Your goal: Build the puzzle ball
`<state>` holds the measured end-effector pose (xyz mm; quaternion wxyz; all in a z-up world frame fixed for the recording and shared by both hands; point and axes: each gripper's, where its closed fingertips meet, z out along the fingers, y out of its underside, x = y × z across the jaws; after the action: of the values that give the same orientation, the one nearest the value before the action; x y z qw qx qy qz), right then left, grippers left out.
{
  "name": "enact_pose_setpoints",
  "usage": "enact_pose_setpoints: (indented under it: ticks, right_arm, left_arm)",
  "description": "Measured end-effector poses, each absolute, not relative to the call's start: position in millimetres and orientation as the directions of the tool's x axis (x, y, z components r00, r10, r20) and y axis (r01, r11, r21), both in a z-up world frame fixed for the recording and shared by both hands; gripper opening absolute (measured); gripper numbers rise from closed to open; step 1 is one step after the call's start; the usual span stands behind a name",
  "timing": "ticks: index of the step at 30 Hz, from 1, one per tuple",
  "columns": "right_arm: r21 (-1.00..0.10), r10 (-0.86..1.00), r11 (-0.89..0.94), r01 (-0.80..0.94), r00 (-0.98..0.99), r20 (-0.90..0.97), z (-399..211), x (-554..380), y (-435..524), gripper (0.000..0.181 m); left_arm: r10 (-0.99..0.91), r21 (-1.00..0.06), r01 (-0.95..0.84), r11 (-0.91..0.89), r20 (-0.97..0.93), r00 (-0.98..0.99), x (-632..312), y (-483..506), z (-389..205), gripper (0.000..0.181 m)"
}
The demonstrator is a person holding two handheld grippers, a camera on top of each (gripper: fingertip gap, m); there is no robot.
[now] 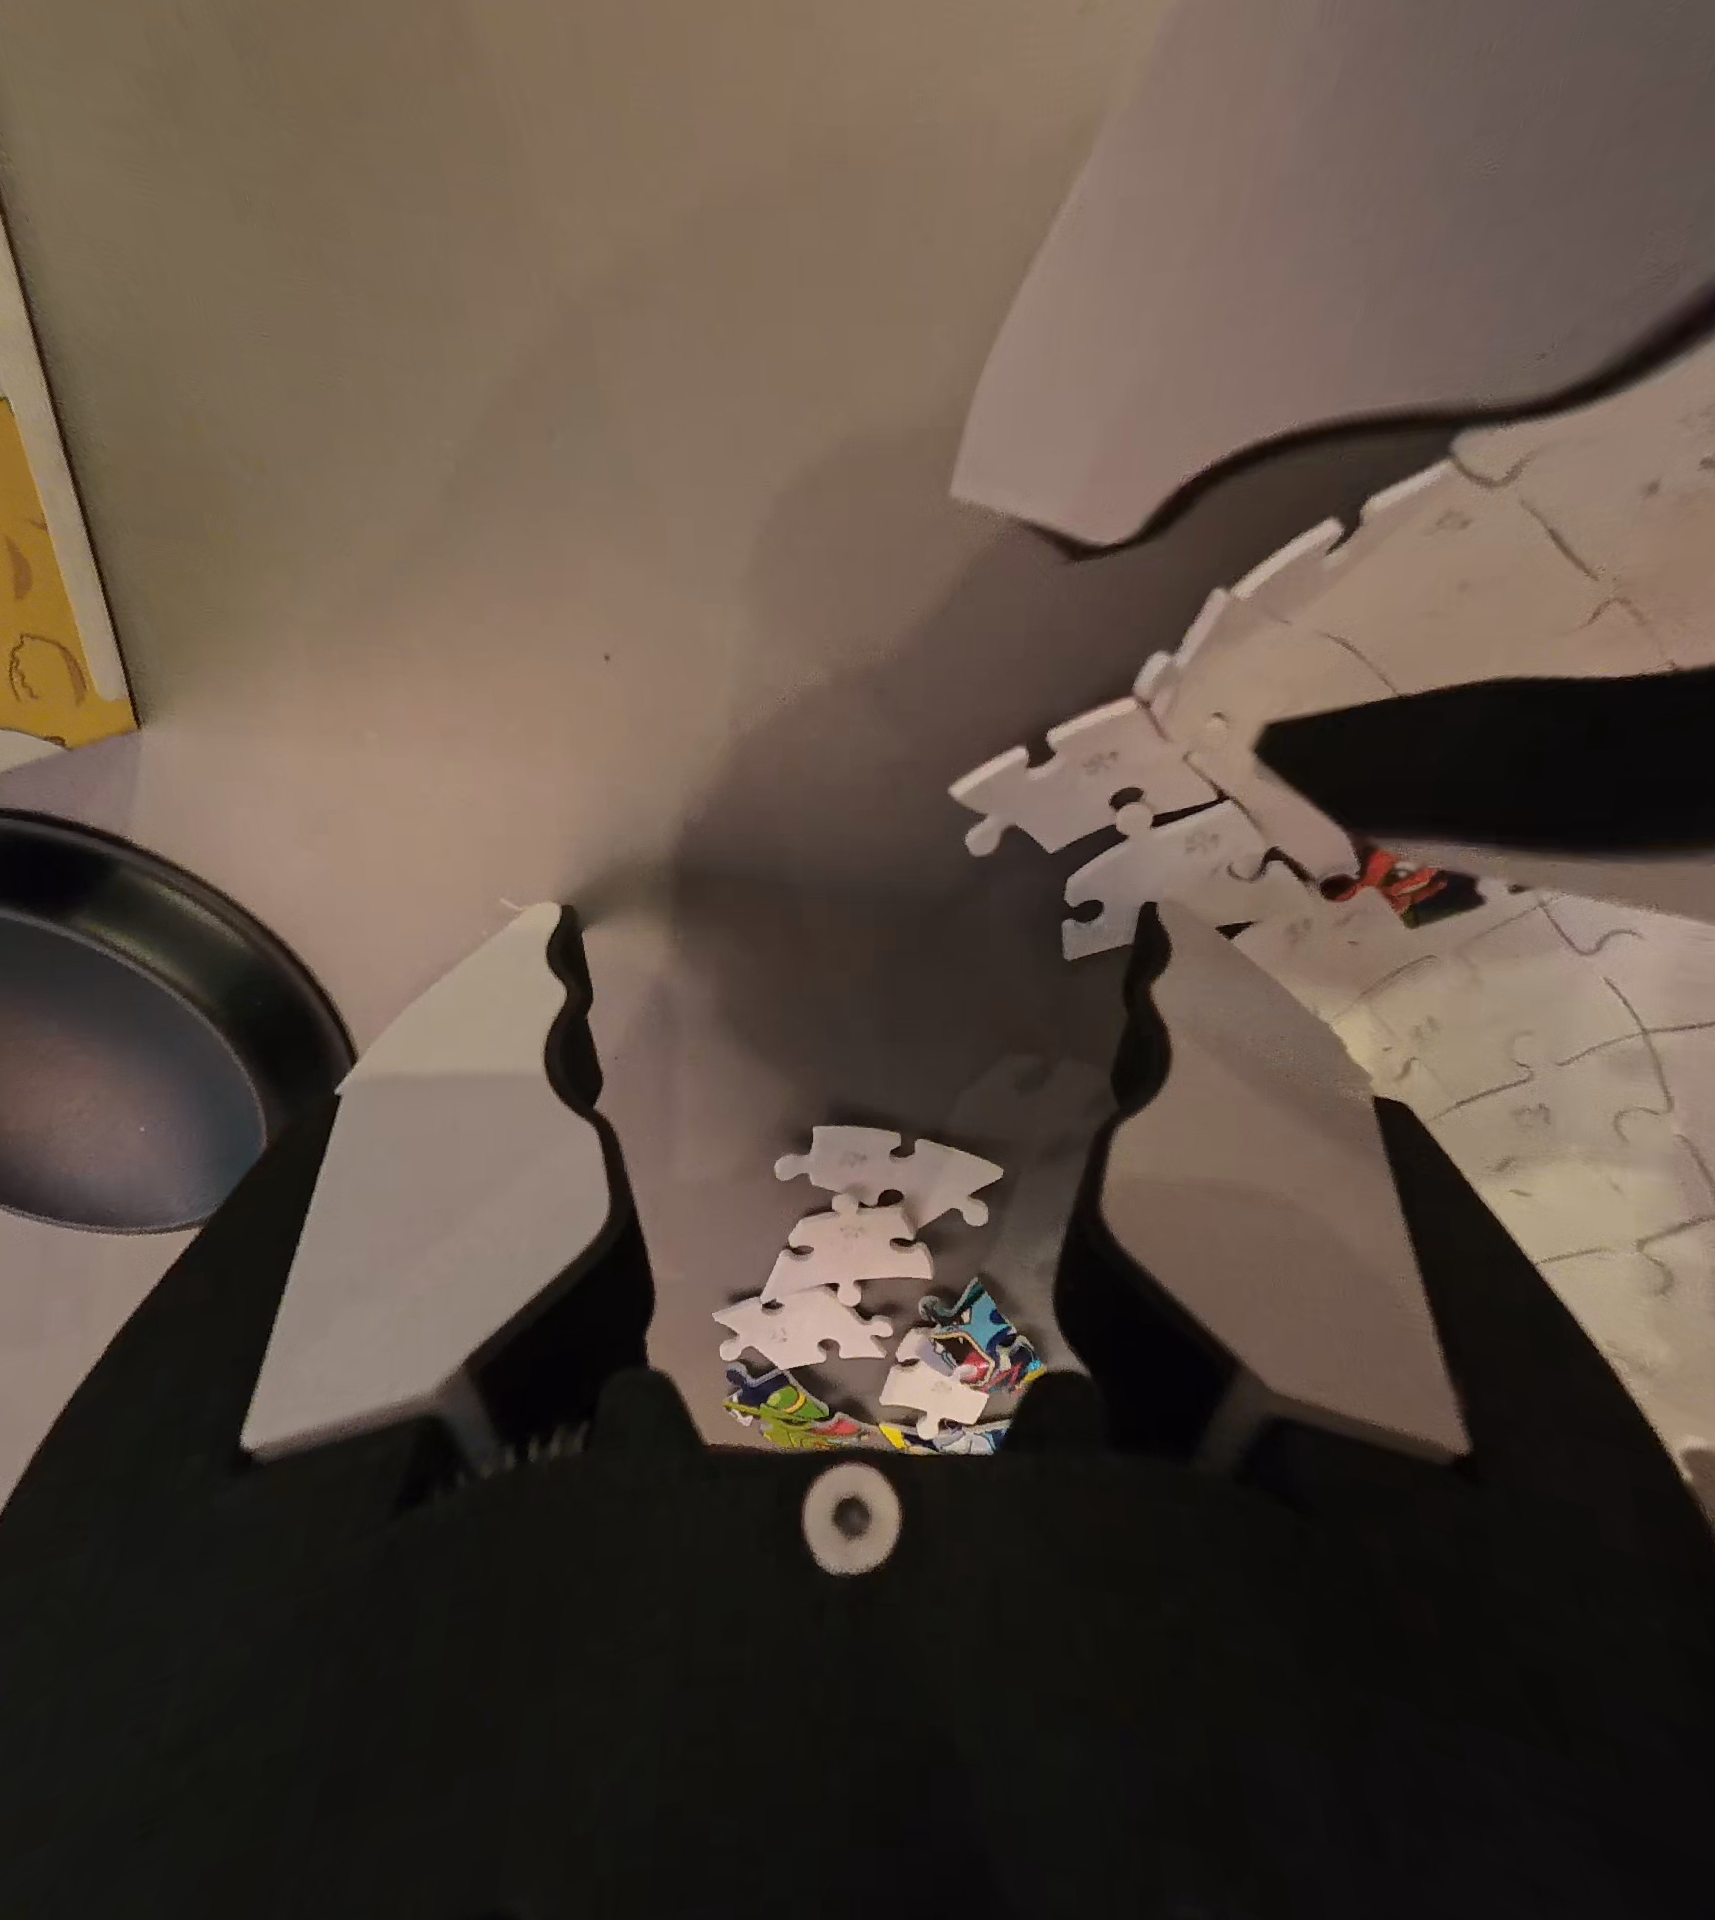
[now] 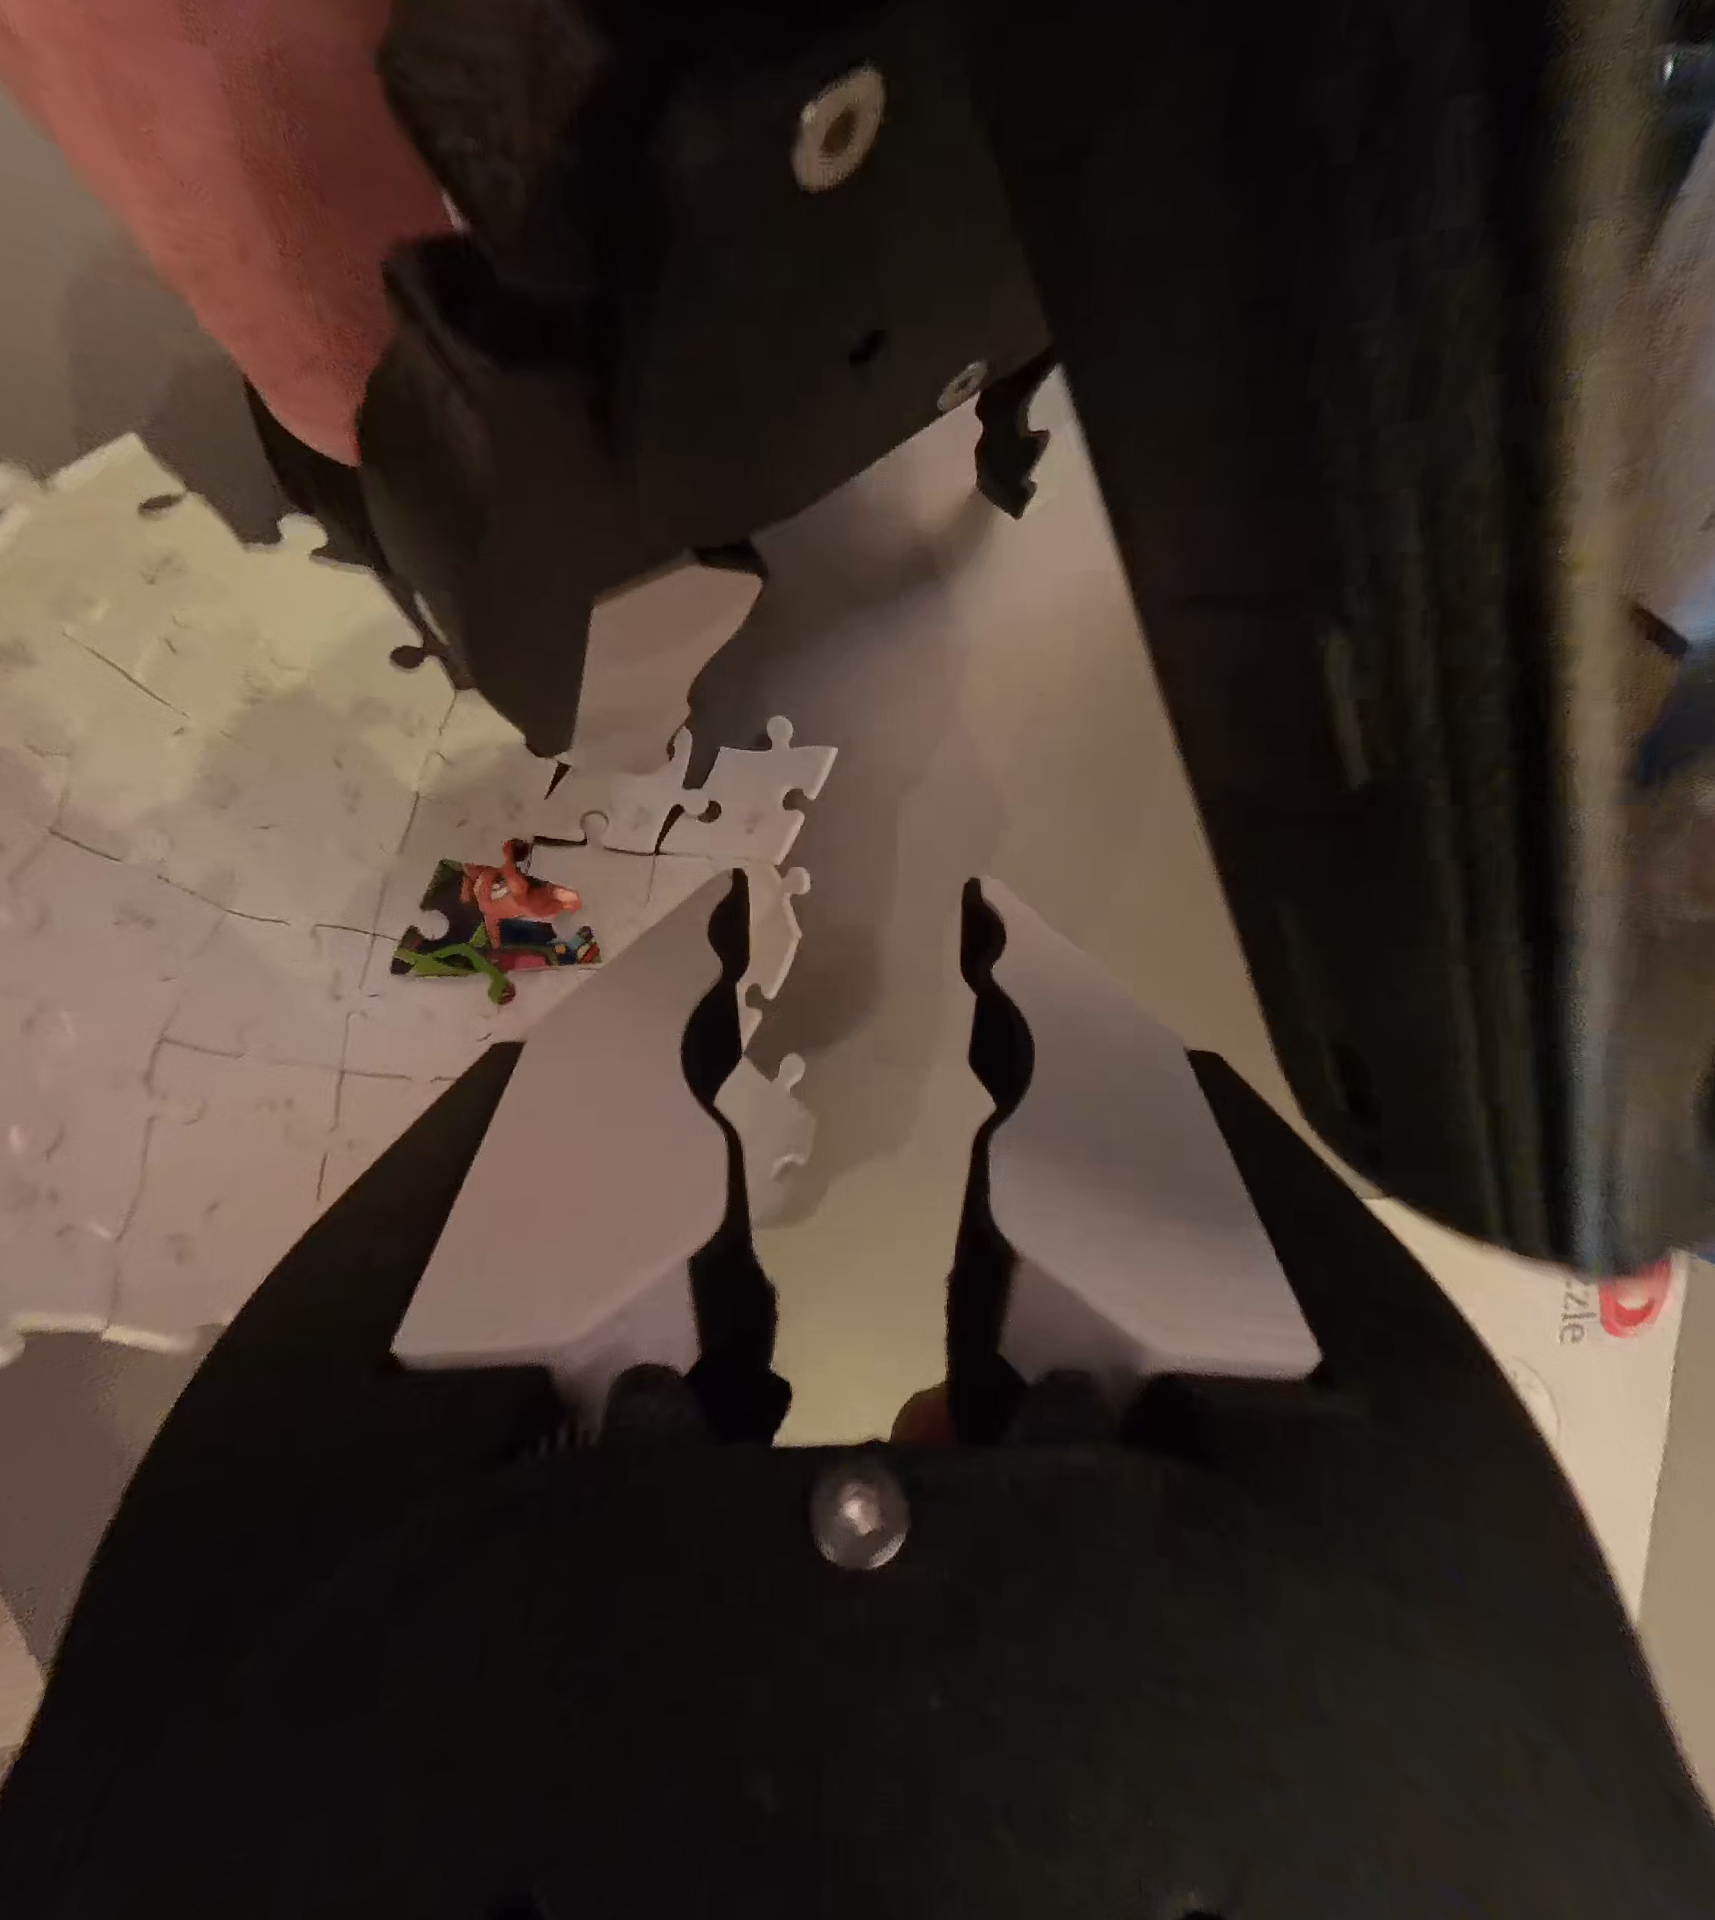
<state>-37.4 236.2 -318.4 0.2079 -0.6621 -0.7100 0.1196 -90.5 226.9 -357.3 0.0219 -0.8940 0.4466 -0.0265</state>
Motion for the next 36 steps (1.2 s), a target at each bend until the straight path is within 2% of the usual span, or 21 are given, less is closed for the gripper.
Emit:
enact_pose_setpoints:
  ticks: [1,9,14,19,30,36]
  right_arm:
    - [-0.472,0.990,0.085,0.878,-0.019,0.143,-311,-37,237,0.039]
    - [-0.566,0.990,-0.040,0.823,0.109,0.088,-274,2,220,0.043]
    - [-0.661,0.994,0.074,0.747,-0.004,0.107,-259,25,175,0.039]
    - [-0.620,0.967,0.223,0.752,-0.093,0.235,-278,24,148,0.040]
    - [-0.656,0.967,0.231,0.719,-0.098,0.233,-288,7,144,0.036]
    - [-0.681,0.968,0.224,0.697,-0.081,0.237,-285,5,149,0.036]
  left_arm:
    - [-0.799,-0.063,-0.797,-0.601,0.029,0.600,-91,227,-357,0.097]
    - [-0.796,-0.060,-0.794,-0.605,0.025,0.605,-89,227,-358,0.098]
    - [-0.800,-0.060,-0.797,-0.600,0.023,0.600,-87,228,-358,0.100]
    - [-0.805,-0.049,-0.804,-0.593,0.007,0.593,-86,229,-357,0.102]
    - [-0.811,-0.085,-0.808,-0.583,-0.002,0.585,-75,231,-357,0.109]
    - [-0.830,-0.053,-0.829,-0.556,-0.020,0.558,-73,235,-358,0.114]
